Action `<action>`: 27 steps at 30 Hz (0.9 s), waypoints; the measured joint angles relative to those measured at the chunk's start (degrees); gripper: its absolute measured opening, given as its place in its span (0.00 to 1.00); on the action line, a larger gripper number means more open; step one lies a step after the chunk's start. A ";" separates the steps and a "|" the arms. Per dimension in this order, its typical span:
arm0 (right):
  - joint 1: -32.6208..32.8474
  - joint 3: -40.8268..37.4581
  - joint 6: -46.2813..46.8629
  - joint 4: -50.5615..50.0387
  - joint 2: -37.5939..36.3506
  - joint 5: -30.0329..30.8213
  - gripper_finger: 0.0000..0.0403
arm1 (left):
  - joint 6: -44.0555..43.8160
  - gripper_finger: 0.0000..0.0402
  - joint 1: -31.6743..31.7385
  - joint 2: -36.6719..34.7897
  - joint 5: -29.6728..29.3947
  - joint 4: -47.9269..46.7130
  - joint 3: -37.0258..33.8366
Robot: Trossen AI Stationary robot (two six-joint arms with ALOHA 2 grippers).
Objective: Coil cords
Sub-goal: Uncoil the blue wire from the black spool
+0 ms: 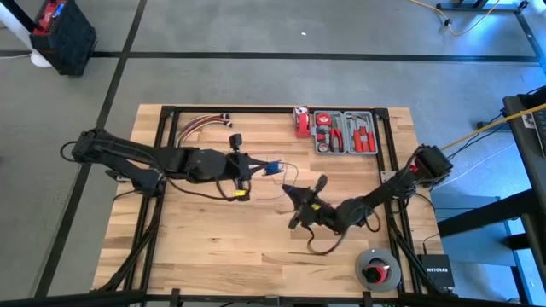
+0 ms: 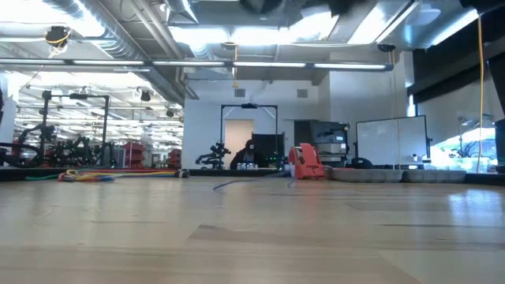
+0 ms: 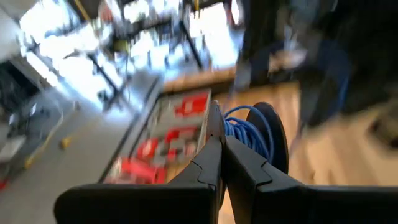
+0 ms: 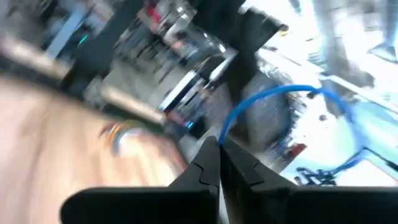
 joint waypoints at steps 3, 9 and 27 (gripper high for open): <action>0.00 -1.58 11.51 -11.44 0.28 -0.84 0.01 | 2.15 0.02 -1.73 -1.14 0.01 5.94 0.00; -4.24 -0.91 31.86 -20.80 4.72 -18.61 0.01 | 5.99 0.02 -2.78 -1.37 0.01 16.71 0.00; 6.72 14.37 4.11 -32.40 -4.93 -2.92 0.01 | 2.37 0.02 2.44 2.08 -10.44 -7.07 0.00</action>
